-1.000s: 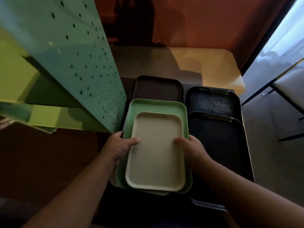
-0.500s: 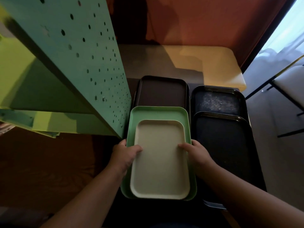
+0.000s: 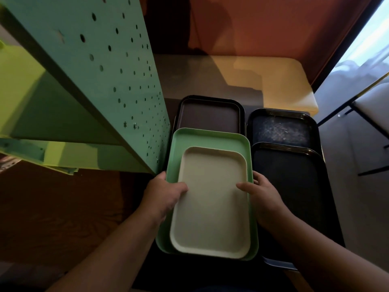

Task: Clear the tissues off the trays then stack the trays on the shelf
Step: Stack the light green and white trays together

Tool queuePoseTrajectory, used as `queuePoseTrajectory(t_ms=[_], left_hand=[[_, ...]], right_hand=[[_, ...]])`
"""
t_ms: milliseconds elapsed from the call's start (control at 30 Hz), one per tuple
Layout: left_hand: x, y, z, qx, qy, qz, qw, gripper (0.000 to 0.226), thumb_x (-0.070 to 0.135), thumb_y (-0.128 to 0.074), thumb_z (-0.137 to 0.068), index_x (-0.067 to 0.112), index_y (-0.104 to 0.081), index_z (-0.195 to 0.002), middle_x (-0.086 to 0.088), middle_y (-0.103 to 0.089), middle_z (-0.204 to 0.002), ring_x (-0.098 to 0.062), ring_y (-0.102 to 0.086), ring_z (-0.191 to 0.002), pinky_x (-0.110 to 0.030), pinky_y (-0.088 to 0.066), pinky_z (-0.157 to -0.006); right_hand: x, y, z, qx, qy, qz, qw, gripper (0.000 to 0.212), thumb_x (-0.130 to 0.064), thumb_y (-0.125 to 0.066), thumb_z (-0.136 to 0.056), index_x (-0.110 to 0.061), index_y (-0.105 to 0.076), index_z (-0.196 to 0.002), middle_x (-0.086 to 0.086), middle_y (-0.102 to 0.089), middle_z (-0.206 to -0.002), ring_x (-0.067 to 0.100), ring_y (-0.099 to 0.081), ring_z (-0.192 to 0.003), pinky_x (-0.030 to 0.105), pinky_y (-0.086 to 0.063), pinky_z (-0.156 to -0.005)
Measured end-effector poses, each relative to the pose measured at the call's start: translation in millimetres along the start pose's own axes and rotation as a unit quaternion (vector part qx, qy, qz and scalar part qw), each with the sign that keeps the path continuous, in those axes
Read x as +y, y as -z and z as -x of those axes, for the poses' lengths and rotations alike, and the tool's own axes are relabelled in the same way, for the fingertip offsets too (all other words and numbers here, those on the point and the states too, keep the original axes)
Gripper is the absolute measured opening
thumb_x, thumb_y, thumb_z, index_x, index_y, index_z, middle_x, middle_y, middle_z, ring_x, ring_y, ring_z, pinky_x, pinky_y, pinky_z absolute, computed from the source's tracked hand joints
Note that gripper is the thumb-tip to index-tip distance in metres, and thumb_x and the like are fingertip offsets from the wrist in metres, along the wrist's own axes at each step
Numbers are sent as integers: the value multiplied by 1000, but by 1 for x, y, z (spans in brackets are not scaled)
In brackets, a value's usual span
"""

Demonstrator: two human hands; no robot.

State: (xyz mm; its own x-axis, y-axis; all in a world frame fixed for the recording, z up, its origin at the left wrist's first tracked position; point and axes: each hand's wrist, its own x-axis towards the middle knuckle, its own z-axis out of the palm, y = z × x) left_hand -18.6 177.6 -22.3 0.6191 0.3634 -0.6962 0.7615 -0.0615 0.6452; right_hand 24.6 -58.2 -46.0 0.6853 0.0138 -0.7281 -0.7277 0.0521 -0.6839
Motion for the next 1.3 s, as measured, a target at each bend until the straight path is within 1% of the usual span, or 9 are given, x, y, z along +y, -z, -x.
queuePoseTrajectory(t_ms=[200,300,400,500,700,867,1100,1200,1300], left_hand=[[25,-12,9,10,-12,-27,1000,102,33,-77,-66,17,-32,-156,-14,-51,-148,-35,-57,-123,-50,-50,-102],[29,-22,13,-8,-10,-38,999,100,46,-81,-53,19,-48,-144,-10,-63,-135,-33,-64,-113,-51,-55,-96],[31,-35,15,-12,-6,-53,998,68,42,-82,-56,21,-61,-118,-2,-71,-108,-29,-69,-99,-48,-58,-90],[33,-48,17,-11,-9,-45,999,80,49,-79,-44,23,-63,-118,-3,-72,-109,-29,-70,-98,-49,-58,-89],[45,-68,20,-45,-27,-45,998,49,24,-83,-74,14,-63,-117,-7,-74,-105,-29,-72,-92,-49,-59,-87],[61,-82,19,-48,-69,-54,995,23,31,-71,-90,17,-66,-109,-6,-74,-102,-28,-71,-92,-49,-57,-92],[77,-90,22,-127,-72,-36,989,23,32,-72,-91,17,-64,-106,-11,-74,-102,-28,-72,-90,-45,-59,-86],[66,-83,8,-147,-5,135,980,38,37,-60,-97,2,-66,-110,-14,-70,-95,-28,-65,-84,-42,-54,-81],[33,-76,-15,-46,95,152,983,21,27,-59,-97,7,-61,-91,-10,-53,-77,-20,-51,-67,-31,-51,-62]], right_hand=[[-21,17,13,-10,0,-22,1000,40,-10,-73,-86,-12,-64,-124,14,-73,-111,33,-72,-97,44,-60,-72],[-28,28,15,-4,11,-53,999,32,-10,-70,-87,-13,-67,-119,16,-73,-111,35,-72,-99,48,-60,-77],[-36,41,16,-9,29,-65,997,34,-11,-71,-87,-15,-67,-121,14,-75,-111,34,-73,-100,50,-61,-79],[-39,53,13,-12,43,-91,995,33,-6,-68,-87,-8,-69,-120,19,-76,-109,34,-75,-93,47,-61,-75],[-41,80,5,-4,33,-112,993,33,-5,-67,-85,-4,-70,-117,25,-75,-109,35,-73,-87,46,-60,-73],[-49,101,10,-53,20,-50,997,50,-2,-70,-78,-17,-59,-124,20,-72,-111,39,-69,-95,59,-57,-89],[-46,113,8,29,25,-39,999,33,3,-61,-82,-8,-60,-114,20,-68,-96,36,-66,-78,47,-58,-72],[-47,124,10,19,26,-60,998,34,-1,-62,-79,-8,-59,-112,21,-66,-95,38,-63,-77,45,-56,-68],[-49,131,11,25,38,-73,996,34,-3,-61,-78,-8,-60,-111,22,-65,-92,37,-62,-71,44,-55,-68]])
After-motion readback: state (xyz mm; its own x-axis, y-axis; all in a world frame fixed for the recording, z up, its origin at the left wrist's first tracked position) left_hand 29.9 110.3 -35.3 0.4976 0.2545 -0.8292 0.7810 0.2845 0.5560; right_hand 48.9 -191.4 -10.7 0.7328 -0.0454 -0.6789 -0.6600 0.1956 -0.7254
